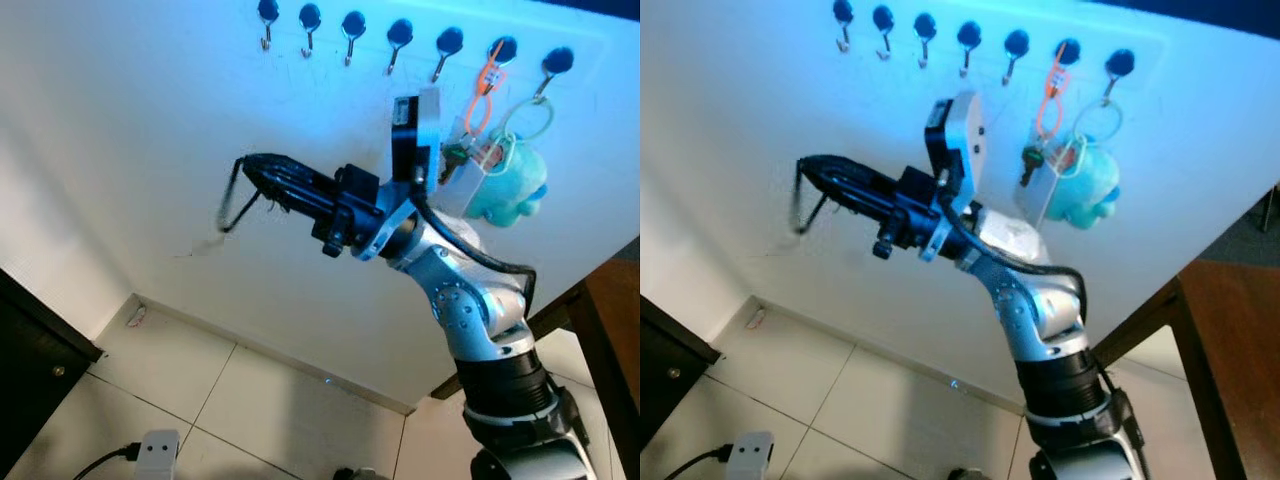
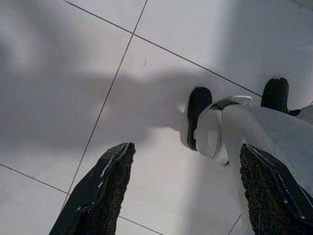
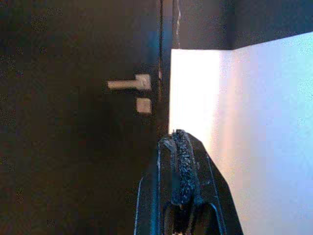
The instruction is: Hang keys on a hook
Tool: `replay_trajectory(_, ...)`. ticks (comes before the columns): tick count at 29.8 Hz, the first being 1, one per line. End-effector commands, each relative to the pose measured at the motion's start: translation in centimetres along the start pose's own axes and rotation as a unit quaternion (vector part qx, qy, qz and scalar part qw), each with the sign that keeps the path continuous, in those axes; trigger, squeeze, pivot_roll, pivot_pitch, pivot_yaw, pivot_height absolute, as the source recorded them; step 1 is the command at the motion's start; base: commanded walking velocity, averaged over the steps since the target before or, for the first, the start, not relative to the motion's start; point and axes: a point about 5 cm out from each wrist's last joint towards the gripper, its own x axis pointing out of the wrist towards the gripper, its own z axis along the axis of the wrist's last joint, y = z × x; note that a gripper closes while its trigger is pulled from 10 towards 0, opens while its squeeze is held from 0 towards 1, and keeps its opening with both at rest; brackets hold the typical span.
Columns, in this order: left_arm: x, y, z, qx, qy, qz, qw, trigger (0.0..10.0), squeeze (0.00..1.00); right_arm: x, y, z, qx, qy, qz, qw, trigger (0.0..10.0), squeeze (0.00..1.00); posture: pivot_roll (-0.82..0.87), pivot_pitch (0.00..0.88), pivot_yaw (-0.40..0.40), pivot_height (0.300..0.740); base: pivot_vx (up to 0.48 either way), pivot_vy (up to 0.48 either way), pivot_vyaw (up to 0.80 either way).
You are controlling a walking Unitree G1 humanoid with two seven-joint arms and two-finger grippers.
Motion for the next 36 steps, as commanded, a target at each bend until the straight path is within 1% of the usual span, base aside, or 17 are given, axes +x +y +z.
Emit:
replay_trajectory(1,-0.2,-0.4,-1.2,0.006,0.016,-0.007,1.000,10.0,0.00,0.0,-0.6,0.6,-0.045,0.020,-0.024,0.998,10.0,0.00,-0.03,0.074,0.031,0.740,0.000,0.000,0.00)
replay_trajectory(4,-0.2,-0.4,-1.2,0.008,0.016,-0.008,1.000,10.0,0.00,-0.1,-0.9,1.0,-0.060,0.027,-0.032,0.997,10.0,0.00,-0.03,0.074,0.031,0.740,0.000,0.000,0.00)
replay_trajectory(6,-0.2,-0.6,-1.4,0.011,0.019,-0.011,1.000,10.0,0.00,-0.3,-1.3,1.7,-0.096,0.040,-0.039,0.994,10.0,0.00,-0.04,0.078,0.031,0.740,0.000,0.000,0.00)
replay_trajectory(7,-0.2,-0.6,-1.4,0.011,0.019,-0.011,1.000,10.0,0.00,-0.3,-1.3,1.7,-0.096,0.040,-0.039,0.994,10.0,0.00,-0.04,0.078,0.031,0.740,0.000,0.000,0.00)
replay_trajectory(8,-0.2,-0.7,-1.4,0.013,0.020,-0.013,1.000,10.0,0.00,-0.4,-1.6,2.1,-0.116,0.045,-0.048,0.991,10.0,0.00,-0.04,0.078,0.031,0.740,0.000,0.000,0.00)
replay_trajectory(9,-0.2,-0.7,-1.4,0.013,0.020,-0.013,1.000,10.0,0.00,-0.4,-1.6,2.1,-0.116,0.045,-0.048,0.991,10.0,0.00,-0.04,0.078,0.031,0.740,0.000,0.000,0.00)
replay_trajectory(11,-0.2,-0.8,-1.6,0.015,0.022,-0.015,1.000,10.0,0.00,-0.6,-2.3,3.1,-0.144,0.050,-0.071,0.986,10.0,0.00,-0.04,0.082,0.030,0.740,0.000,0.000,0.00)
replay_trajectory(19,-0.3,-1.0,-1.8,0.015,0.024,-0.016,0.999,10.0,0.00,-0.9,-3.2,4.5,-0.175,0.050,-0.101,0.978,10.0,0.00,-0.04,0.083,0.028,0.740,0.000,0.000,0.00)
replay_trajectory(21,-0.3,-1.0,-1.9,0.016,0.026,-0.016,0.999,10.0,0.00,-1.4,-3.6,5.5,-0.199,0.055,-0.115,0.972,10.0,0.00,-0.04,0.083,0.030,0.740,0.000,0.000,0.00)
replay_trajectory(22,-0.3,-1.0,-1.9,0.016,0.026,-0.016,0.999,10.0,0.00,-1.4,-3.6,5.5,-0.199,0.055,-0.115,0.972,10.0,0.00,-0.04,0.083,0.030,0.740,0.000,0.000,0.00)
replay_trajectory(24,-0.3,-1.0,-2.0,0.018,0.028,-0.017,0.999,10.0,0.00,-2.0,-4.0,6.3,-0.217,0.066,-0.127,0.966,10.0,0.00,-0.05,0.083,0.031,0.740,0.000,0.000,0.00)
replay_trajectory(26,-0.3,-1.0,-2.0,0.018,0.028,-0.017,0.999,10.0,0.00,-2.0,-4.0,6.3,-0.217,0.066,-0.127,0.966,10.0,0.00,-0.05,0.083,0.031,0.740,0.000,0.000,0.00)
replay_trajectory(28,-0.3,-1.1,-2.1,0.021,0.028,-0.019,0.999,10.0,0.00,-2.5,-4.2,7.0,-0.232,0.079,-0.136,0.960,10.0,0.00,-0.05,0.082,0.030,0.740,0.000,0.000,0.00)
replay_trajectory(30,-0.3,-1.1,-2.1,0.021,0.028,-0.019,0.999,10.0,0.00,-2.5,-4.2,7.0,-0.232,0.079,-0.136,0.960,10.0,0.00,-0.05,0.082,0.030,0.740,0.000,0.000,0.00)
replay_trajectory(32,-0.3,-1.1,-2.0,0.023,0.026,-0.020,0.999,10.0,0.00,-3.0,-4.4,7.7,-0.246,0.093,-0.151,0.953,10.0,0.00,-0.06,0.077,0.030,0.740,0.000,0.000,0.00)
replay_trajectory(33,-0.3,-1.1,-2.0,0.023,0.026,-0.020,0.999,10.0,0.00,-3.0,-4.4,7.7,-0.246,0.093,-0.151,0.953,10.0,0.00,-0.06,0.077,0.030,0.740,0.000,0.000,0.00)
replay_trajectory(36,-0.3,-1.2,-1.9,0.024,0.025,-0.022,0.999,10.0,0.00,-3.7,-4.8,8.2,-0.259,0.109,-0.168,0.945,10.0,0.00,-0.06,0.073,0.029,0.740,0.000,0.000,0.00)
